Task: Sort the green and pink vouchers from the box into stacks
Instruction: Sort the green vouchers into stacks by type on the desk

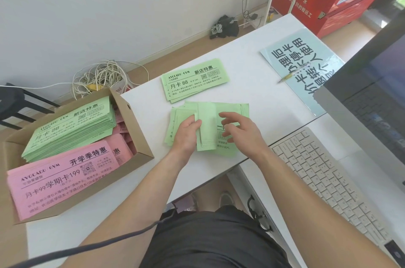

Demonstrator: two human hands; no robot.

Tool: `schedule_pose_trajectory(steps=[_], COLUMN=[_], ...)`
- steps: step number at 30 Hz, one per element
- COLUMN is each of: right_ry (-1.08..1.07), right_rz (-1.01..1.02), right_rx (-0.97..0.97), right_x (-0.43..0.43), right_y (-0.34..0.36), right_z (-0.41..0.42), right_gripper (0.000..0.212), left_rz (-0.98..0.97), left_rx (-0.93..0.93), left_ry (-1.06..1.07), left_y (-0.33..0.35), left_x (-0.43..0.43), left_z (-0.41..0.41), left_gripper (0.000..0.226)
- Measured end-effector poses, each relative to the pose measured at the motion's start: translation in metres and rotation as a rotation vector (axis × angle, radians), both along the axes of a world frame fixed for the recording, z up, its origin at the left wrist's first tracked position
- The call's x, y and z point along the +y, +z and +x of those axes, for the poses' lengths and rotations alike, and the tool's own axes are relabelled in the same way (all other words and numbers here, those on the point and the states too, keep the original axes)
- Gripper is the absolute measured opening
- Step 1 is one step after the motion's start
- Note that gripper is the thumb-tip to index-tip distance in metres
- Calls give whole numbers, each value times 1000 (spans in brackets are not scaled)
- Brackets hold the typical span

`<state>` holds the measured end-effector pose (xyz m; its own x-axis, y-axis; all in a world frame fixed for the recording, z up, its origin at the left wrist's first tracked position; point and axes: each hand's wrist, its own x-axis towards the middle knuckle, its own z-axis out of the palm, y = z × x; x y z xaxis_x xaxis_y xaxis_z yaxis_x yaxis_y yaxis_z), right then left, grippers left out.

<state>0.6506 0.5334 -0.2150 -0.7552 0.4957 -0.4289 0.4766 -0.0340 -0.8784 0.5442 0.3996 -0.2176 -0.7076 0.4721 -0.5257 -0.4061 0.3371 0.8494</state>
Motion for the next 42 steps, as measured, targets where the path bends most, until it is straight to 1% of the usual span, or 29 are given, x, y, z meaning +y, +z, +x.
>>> schedule_pose_trajectory(steps=[5, 9, 13, 15, 17, 18, 19, 20, 21, 22, 23, 27, 30, 36, 40, 42], right_ry=[38, 41, 49, 29, -28, -50, -63, -73, -87, -104, -117, -114, -112, -128, -133, -141], right_rz=[14, 85, 104, 59, -31, -36, 3, 50, 93, 121, 142, 183, 205, 204, 190, 184], right_rx=[27, 18, 2, -9, -20, -28, -49, -81, -118, -151, -173, -237, -237, -226, -208, -201], right_x=[-2, -3, -4, -5, -4, -2, 1, 5, 9, 13, 16, 22, 21, 21, 20, 20], right_y=[2, 1, 0, 1, 2, 2, -1, -3, -7, -9, -11, -17, -21, -23, -23, -23], right_z=[-3, -5, -7, -8, -8, -7, -7, -5, -3, -1, 1, 3, 3, 4, 3, 4], right_gripper=[29, 33, 35, 32, 27, 27, 30, 32, 29, 20, 14, 29, 26, 16, 17, 15], left_rz=[60, 89, 86, 46, -15, -34, -54, -56, -50, -25, -8, 45, 66, 107, 130, 127], left_rx=[-76, -62, -24, 49, 149, 188, 209, 223, 221, 204, 191, 143, 96, 36, 5, 20], left_ry=[-97, -135, -131, -116, -103, -102, -109, -109, -98, -76, -45, 67, 134, 155, 153, 153], left_y=[2, 0, -1, -6, -13, -15, -12, -7, -3, 0, 1, -6, -5, -5, -1, 0], left_x=[-1, -2, -2, -2, -2, -1, -2, -2, -2, -3, -5, -13, -16, -16, -14, -13], left_z=[0, 3, 6, 4, 0, -2, -3, -4, -5, -6, -9, -21, -25, -23, -20, -19], left_gripper=[26, 27, 26, 38, 53, 57, 53, 41, 25, 17, 19, 23, 25, 28, 28, 28])
